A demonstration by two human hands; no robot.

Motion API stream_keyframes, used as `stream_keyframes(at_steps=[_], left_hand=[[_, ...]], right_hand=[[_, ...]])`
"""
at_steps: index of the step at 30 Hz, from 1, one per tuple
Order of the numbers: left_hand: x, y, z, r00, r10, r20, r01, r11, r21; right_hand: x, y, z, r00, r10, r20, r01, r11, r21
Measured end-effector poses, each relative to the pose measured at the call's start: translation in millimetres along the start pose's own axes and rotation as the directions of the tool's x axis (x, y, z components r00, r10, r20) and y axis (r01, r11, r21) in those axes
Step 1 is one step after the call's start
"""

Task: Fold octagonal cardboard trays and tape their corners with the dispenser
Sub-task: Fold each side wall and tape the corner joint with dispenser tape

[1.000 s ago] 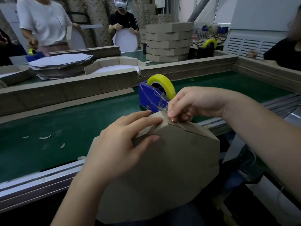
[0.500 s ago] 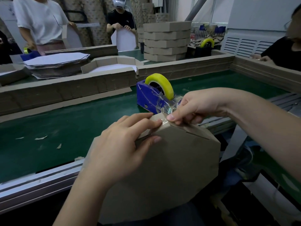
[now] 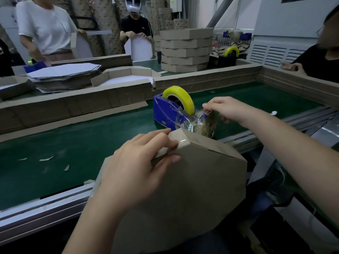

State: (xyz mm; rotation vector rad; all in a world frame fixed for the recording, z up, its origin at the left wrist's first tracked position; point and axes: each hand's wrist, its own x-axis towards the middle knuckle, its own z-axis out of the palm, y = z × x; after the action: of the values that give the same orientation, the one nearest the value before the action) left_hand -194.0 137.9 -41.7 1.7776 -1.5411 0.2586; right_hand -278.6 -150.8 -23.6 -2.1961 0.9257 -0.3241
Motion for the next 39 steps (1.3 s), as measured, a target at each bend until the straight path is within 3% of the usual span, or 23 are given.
stream_keyframes(at_steps=[3, 9, 16, 27, 32, 39], left_hand=[[0, 1, -1, 1.000, 0.002, -0.005, -0.001, 1.000, 0.019], [-1, 0, -3, 1.000, -0.019, 0.010, 0.018, 0.999, 0.032], [0, 1, -1, 1.000, -0.021, 0.004, 0.021, 0.999, 0.044], [-1, 0, -3, 1.000, -0.023, -0.005, 0.024, 0.998, 0.054], [-1, -1, -3, 1.000, -0.026, -0.013, 0.027, 0.997, 0.067], [0, -1, -2, 1.000, -0.027, -0.012, 0.028, 0.997, 0.071]], right_hand=[[2, -1, -2, 0.993, 0.078, 0.094, -0.092, 0.982, 0.165], [4, -4, -6, 0.983, 0.053, 0.175, -0.124, 0.897, 0.424], [2, -16, -4, 0.981, 0.169, 0.091, -0.189, 0.779, 0.598], [-10, 20, 5, 0.993, -0.118, 0.020, 0.050, 0.557, 0.829], [-9, 28, 15, 0.991, -0.128, -0.035, 0.090, 0.459, 0.884], [-9, 30, 22, 0.987, -0.144, -0.070, 0.124, 0.410, 0.903]])
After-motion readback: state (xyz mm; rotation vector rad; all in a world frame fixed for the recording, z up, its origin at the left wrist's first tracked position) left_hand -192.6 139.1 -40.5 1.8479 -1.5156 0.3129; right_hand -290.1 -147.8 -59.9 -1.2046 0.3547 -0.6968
